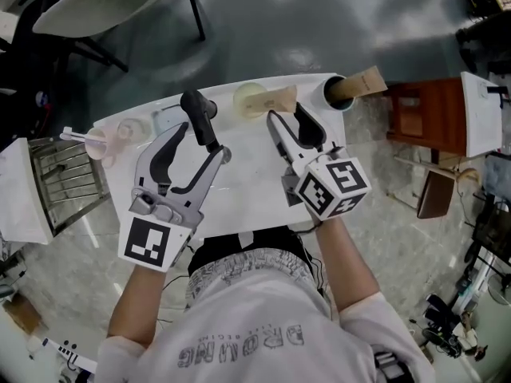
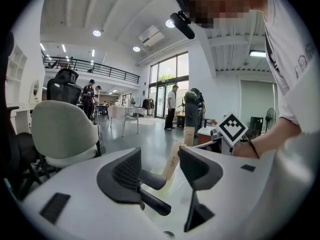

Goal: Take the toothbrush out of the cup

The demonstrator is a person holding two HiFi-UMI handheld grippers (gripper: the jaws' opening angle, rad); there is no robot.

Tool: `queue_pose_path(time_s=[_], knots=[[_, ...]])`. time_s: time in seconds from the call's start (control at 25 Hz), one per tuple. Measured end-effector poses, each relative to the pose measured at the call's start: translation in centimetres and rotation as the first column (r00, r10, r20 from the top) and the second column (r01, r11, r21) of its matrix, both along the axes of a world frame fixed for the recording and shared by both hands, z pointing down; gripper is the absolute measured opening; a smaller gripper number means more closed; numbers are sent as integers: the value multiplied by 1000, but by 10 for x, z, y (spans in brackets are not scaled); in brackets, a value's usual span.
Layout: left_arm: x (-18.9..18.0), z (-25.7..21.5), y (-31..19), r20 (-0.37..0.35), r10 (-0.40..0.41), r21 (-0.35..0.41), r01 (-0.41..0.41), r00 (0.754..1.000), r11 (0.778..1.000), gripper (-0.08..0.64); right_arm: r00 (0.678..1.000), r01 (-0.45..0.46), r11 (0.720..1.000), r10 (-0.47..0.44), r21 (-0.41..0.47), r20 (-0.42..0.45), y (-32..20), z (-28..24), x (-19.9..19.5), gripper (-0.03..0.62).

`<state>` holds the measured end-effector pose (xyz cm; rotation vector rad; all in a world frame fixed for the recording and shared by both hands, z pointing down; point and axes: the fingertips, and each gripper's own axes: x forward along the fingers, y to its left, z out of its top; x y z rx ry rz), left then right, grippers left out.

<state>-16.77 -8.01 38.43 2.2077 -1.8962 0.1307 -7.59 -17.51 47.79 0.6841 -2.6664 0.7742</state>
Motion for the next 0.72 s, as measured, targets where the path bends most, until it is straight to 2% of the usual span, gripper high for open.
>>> queue_pose_path(time_s=[0.72], knots=[[-6, 2, -2, -12, -13, -9, 13, 1000, 1000, 247, 1000, -2, 999, 1, -45, -29, -9, 25, -21, 213]])
